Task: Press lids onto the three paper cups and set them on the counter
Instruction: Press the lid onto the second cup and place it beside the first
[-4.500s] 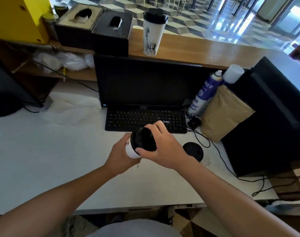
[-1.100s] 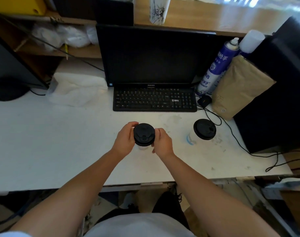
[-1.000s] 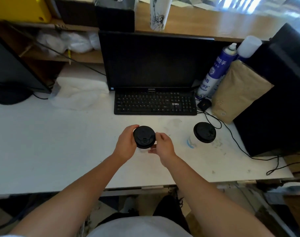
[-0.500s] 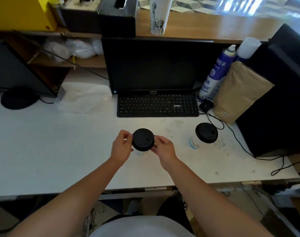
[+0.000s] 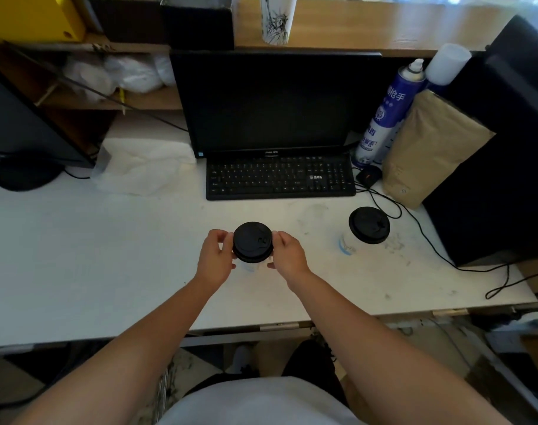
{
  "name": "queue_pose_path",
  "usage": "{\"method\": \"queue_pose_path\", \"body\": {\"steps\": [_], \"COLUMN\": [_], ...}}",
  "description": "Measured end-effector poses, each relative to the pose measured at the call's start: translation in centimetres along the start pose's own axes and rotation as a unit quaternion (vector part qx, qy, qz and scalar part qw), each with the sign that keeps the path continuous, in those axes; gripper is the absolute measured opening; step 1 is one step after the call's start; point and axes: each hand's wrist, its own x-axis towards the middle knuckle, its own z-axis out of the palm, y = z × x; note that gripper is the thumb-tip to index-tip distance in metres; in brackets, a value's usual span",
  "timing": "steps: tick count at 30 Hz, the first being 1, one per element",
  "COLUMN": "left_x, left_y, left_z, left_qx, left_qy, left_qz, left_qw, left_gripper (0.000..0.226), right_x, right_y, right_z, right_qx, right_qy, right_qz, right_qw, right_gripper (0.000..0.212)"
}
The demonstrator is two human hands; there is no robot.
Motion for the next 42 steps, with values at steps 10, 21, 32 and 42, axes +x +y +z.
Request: {"method": "queue_pose_path", "body": {"steps": [10,21,32,42], "left_x": [0.0,0.4,0.4,0.0], "left_y": [-0.4,0.6,0.3,-0.2], "left_z": [-0.5,-1.0,0.0,0.1], "left_qx": [0.004,-0.074,-0.118,-0.11], "left_qy": [-0.025,-0.032,0.021,0.025], "left_qz": [0.061,0.041,-0.029,-0.034], "left_qw": [0.998,0.996,0.992,0.993], "left_gripper": [0.042,0.034,0.016,0.02], "right_x": [0.1,-0.1,-0.5,-0.5], "right_y": [-1.1,-0.9,-0.5,0.1], "right_z": [-0.7,-1.3,-1.3,-0.3], "right_qx": [-0.119,0.194,0.194,0.149], "right_qy": [-0.007,-0.047,-0.026,-0.01], "right_qz": [-0.025,0.077,0.045,0.039], "right_qw": [0.993,0.977,0.98,0.988], "right_gripper": [0.041,0.017,0.023,0.026]}}
